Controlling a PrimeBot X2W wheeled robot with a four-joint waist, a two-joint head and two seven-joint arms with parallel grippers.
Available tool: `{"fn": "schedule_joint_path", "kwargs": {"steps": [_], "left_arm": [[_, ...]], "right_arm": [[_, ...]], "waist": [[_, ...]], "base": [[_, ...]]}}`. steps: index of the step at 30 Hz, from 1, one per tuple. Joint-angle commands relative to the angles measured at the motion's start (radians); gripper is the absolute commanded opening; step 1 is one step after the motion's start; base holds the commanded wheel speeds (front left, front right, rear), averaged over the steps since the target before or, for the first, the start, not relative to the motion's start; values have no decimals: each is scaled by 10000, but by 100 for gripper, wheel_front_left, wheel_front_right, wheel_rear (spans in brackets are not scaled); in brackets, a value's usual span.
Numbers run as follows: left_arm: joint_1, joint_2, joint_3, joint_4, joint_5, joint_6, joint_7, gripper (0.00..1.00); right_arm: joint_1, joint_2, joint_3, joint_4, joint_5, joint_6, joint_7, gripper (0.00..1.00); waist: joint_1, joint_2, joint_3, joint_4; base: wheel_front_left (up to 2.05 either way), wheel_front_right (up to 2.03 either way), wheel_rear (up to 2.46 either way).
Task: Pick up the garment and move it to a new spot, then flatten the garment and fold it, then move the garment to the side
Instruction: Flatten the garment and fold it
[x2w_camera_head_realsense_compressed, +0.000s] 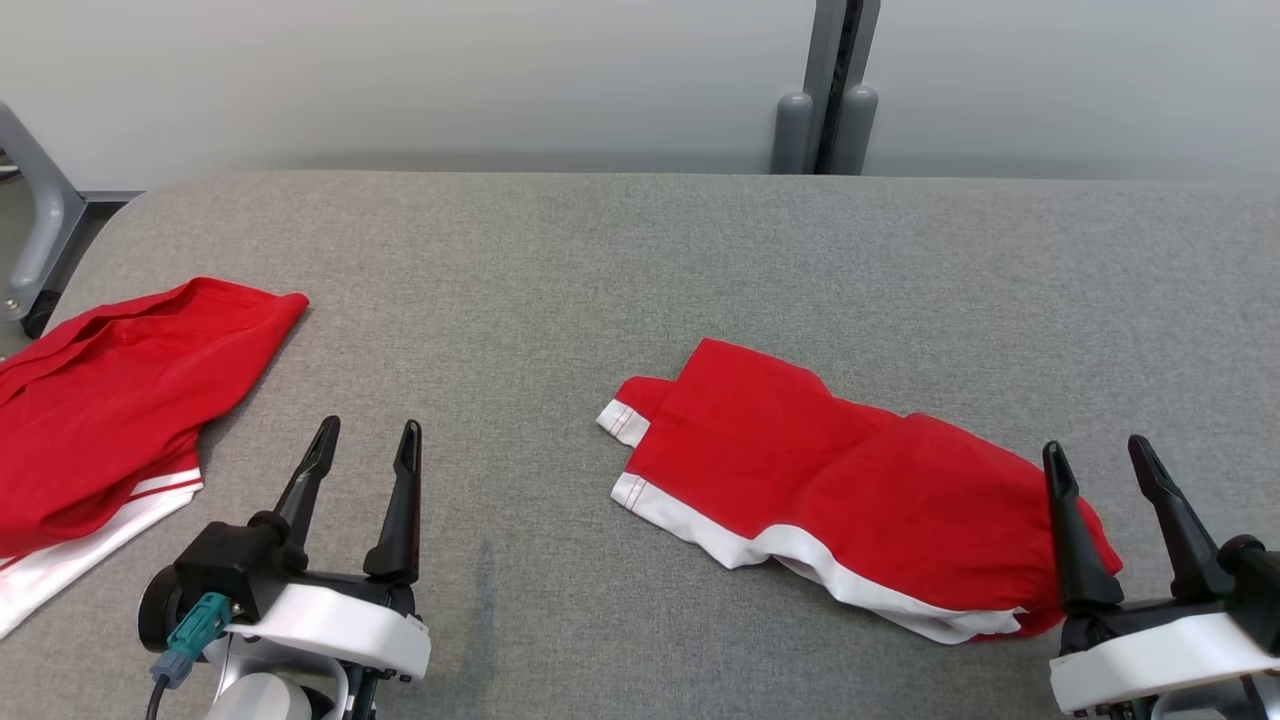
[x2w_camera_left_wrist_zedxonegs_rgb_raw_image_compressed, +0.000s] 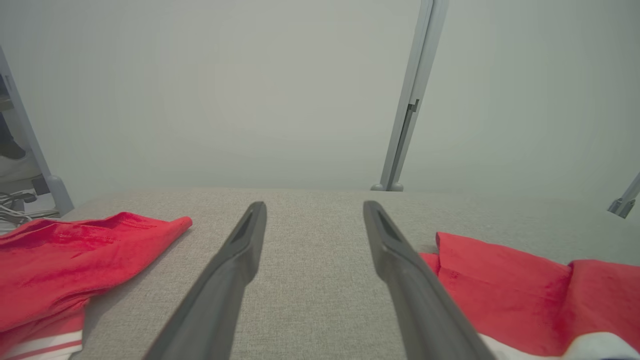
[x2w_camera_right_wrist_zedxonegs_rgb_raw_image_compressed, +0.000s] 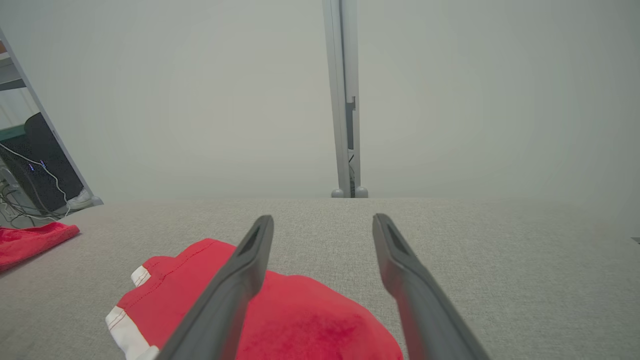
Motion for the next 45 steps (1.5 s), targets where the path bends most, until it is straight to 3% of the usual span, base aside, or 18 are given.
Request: {"fn": "schedule_joint_path", "kwargs": {"steps": [1, 13, 23, 33, 34, 36, 37, 45], "left_arm": [[94, 25, 0, -46, -53, 51, -30, 100], [4, 90, -46, -93, -55, 96, -27, 100], [-172, 33, 7, -35, -124, 48, -74, 100], [-274, -31, 9, 38, -42, -29, -94, 100], [-295, -37, -3, 54, -32, -44, -95, 100], [-318, -40, -15, 75, -5, -62, -98, 100], [-319, -46, -30, 90, 10, -81, -99, 100], [-389, -97, -21, 149, 33, -139, -114, 100]], "right_arm": [[-84, -50, 20, 83, 47, 3, -77, 100], [-172, -47, 53, 355, 93, 3, -80, 100], [1138, -48, -619, 503, 155, 3, 422, 100], [1509, -38, -355, 739, 774, 3, 535, 100], [1424, -36, -315, 802, 817, 3, 544, 53], [1248, -37, -240, 956, 927, 3, 571, 7], [1192, -40, -248, 1035, 951, 3, 580, 0], [395, -109, -28, 1207, 822, 3, 471, 0]], "waist": [[0, 0, 15, 10], [0, 0, 97, 2], [0, 0, 326, 174], [0, 0, 483, 127], [0, 0, 493, 132], [0, 0, 517, 144], [0, 0, 526, 166], [0, 0, 597, 314]], "base": [[0, 0, 0], [0, 0, 0], [0, 0, 0], [0, 0, 0], [0, 0, 0], [0, 0, 0], [0, 0, 0], [0, 0, 0]]}}
